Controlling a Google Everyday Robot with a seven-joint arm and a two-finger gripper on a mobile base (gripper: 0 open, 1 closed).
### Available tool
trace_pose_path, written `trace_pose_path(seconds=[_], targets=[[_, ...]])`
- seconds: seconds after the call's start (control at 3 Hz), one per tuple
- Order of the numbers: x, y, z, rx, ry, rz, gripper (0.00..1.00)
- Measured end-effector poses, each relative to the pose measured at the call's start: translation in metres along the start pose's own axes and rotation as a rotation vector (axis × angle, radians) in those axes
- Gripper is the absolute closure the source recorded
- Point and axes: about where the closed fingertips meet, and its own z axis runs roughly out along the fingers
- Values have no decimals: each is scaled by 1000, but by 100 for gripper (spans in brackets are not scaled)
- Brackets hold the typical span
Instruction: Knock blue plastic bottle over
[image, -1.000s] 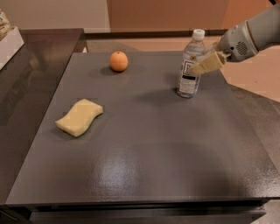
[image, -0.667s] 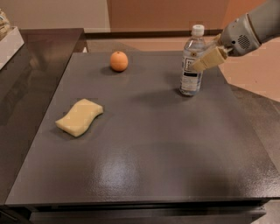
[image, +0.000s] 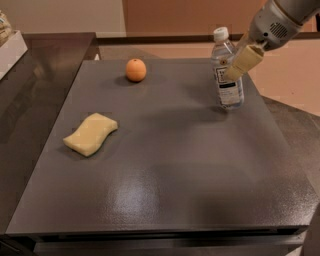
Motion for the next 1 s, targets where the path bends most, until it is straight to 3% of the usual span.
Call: trace_pose_path(seconds=[0.67,1.0], targets=[[11,10,5,32,260,-87,100],[13,23,17,23,334,-135,83]])
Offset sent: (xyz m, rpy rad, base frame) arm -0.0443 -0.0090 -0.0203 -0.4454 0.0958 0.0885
